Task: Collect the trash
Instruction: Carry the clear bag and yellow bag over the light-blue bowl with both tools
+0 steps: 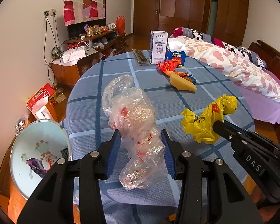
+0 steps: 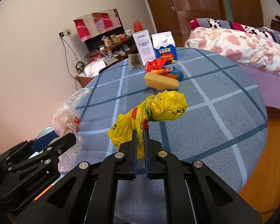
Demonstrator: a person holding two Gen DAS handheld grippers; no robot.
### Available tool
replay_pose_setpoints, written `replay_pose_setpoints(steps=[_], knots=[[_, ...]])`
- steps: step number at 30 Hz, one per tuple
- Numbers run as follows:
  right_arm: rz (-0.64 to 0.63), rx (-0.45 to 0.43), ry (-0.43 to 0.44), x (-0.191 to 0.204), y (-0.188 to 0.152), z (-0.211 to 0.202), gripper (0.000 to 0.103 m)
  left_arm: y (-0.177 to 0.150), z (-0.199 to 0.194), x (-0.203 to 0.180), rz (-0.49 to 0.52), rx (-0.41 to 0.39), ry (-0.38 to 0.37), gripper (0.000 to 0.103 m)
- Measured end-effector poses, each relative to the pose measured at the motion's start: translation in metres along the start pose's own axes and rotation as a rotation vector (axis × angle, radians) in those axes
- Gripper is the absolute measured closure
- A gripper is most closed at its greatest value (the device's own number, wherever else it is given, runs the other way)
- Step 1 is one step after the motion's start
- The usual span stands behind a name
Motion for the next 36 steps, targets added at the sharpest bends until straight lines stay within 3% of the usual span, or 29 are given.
replay_pose_setpoints(steps=[21,36], knots=[[-0.1,0.041,0.069,0.058,-0.013,0.013,0.095,-0.017,-0.015,0.051,-0.052,-0.009,0.05,0.059],[-0.196,0.105,0.15,0.113,-0.026,0.042,0.095,-0.028,-0.01,0.104,-0.108,0.004,0.133,0.059]])
Point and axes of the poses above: each gripper's, at about its wrist camera, not at the fingertips, and z roughly the way its jaws point, x to its left, y to its top, the point moved 9 cm from there along z, roughly the way its jaws point, and after that the axes turned 14 degrees about y, right-handed, at the moved point
